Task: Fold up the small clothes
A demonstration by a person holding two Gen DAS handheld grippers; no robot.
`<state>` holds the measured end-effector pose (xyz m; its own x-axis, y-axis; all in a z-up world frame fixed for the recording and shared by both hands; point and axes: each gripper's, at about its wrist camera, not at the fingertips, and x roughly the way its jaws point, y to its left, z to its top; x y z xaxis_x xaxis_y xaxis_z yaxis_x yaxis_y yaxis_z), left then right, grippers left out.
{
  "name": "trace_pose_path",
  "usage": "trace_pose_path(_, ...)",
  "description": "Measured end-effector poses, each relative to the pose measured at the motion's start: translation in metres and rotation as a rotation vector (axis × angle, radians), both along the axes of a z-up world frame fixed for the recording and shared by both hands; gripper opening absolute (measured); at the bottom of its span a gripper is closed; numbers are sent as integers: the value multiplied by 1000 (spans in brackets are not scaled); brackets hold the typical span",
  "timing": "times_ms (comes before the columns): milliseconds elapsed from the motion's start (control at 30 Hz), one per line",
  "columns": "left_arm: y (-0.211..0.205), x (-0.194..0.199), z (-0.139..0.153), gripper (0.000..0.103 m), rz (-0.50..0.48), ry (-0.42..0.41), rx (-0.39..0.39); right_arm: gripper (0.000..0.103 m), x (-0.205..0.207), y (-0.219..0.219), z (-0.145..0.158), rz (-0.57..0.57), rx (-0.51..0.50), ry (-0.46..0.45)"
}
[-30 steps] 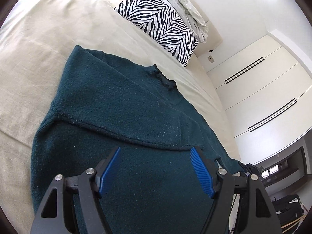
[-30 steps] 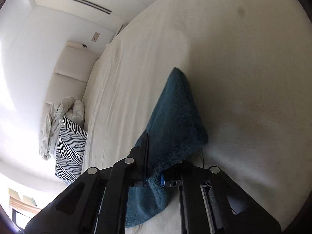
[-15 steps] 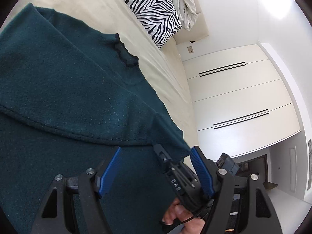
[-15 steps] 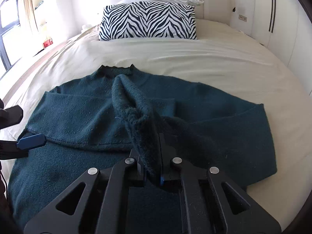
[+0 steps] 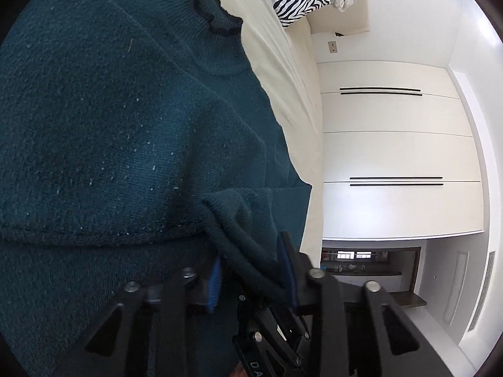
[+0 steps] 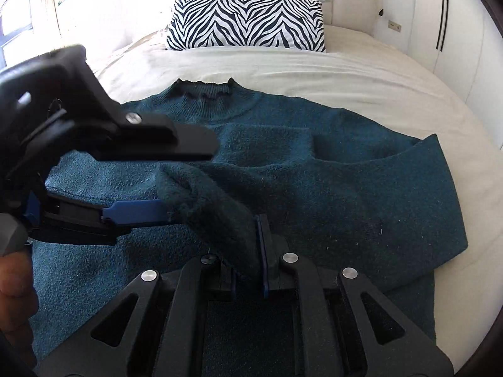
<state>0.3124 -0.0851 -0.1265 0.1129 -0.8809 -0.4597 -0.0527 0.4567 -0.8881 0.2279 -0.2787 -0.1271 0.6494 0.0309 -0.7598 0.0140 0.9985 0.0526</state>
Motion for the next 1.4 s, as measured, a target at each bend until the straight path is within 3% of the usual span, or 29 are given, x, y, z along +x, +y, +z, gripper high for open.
trace_pose_path(33,0,1,1,8,1,-11,23,15,-3,-2,1,8,23,-1)
trace_pose_path(133,2,3,16,8,-16,-73,55,26,-18,-12,9,31,104,-24)
trace_pose_path(167,6,4,26,8,-16,-110,78,37,-25,-18,12,35,149,-39)
trace_pose_path(200,9,5,36,8,-15,-147,94,57,-30,-25,14,28,199,-54)
trace_pose_path(267,20,7,60,8,-5,-226,115,70,-45,-44,18,0,323,-103)
trace_pose_path(433,52,15,107,8,-9,-407,240,71,-55,-98,-6,-120,646,-49)
trace_pose_path(500,70,19,105,8,-5,-425,295,71,-61,-120,-20,-199,763,-35)
trace_pose_path(600,105,28,84,8,34,-376,324,70,-71,-145,-33,-267,920,-60)
trace_pose_path(800,138,41,37,8,70,-291,383,71,-66,-155,-32,-280,967,-57)
trace_pose_path(900,140,41,30,8,75,-298,375,71,-56,-154,-29,-298,992,-56)
trace_pose_path(1067,134,41,29,8,67,-314,401,71,-7,-154,-40,-374,1054,-2)
trace_pose_path(1233,141,44,21,8,83,-290,392,70,12,-191,-42,-468,1119,-163)
trace_pose_path(1333,142,45,16,8,87,-284,383,62,4,-213,-57,-519,1210,-203)
trace_pose_path(1400,142,45,16,8,94,-293,375,50,-1,-216,-63,-511,1215,-205)
